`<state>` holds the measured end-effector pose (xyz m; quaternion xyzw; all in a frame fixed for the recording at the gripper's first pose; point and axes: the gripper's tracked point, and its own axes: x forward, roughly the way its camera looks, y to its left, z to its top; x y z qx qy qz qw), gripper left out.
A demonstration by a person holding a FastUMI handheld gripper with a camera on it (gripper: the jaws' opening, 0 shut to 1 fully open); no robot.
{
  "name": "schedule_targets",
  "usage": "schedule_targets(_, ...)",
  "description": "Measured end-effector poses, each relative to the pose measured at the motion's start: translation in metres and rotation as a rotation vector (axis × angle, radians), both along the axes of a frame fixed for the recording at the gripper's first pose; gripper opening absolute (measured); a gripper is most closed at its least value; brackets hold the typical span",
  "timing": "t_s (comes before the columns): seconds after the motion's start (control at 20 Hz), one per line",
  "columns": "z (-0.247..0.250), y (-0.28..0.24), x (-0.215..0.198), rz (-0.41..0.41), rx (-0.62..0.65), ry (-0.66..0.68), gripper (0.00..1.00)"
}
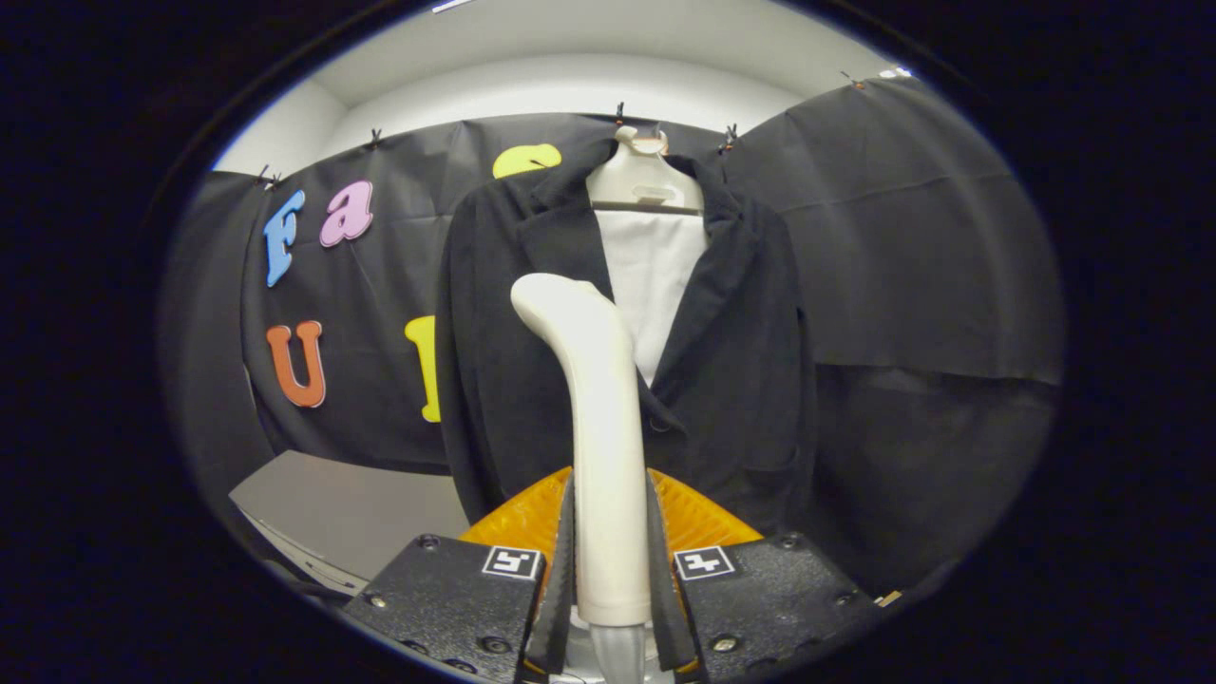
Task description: Iron the clothes twice with a garment steamer, once on the left side and once on the right side.
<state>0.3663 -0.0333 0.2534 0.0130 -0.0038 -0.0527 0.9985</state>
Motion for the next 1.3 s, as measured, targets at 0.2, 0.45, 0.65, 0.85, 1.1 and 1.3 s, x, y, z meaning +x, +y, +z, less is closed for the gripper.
schedule_targets(0.2, -0.023, 0.001, 0.000, -0.013, -0.010, 0.042, 0.38)
schedule_targets(0.45, -0.052, 0.004, -0.001, -0.014, -0.017, 0.093, 0.38)
schedule_targets(0.65, -0.076, 0.008, 0.003, -0.003, -0.025, 0.142, 0.38)
schedule_targets(0.85, -0.101, 0.006, 0.003, -0.006, -0.037, 0.187, 0.38)
schedule_targets(1.1, -0.126, 0.002, 0.003, -0.008, -0.035, 0.230, 0.38)
schedule_targets(1.3, -0.147, 0.004, 0.003, -0.004, -0.024, 0.274, 0.38)
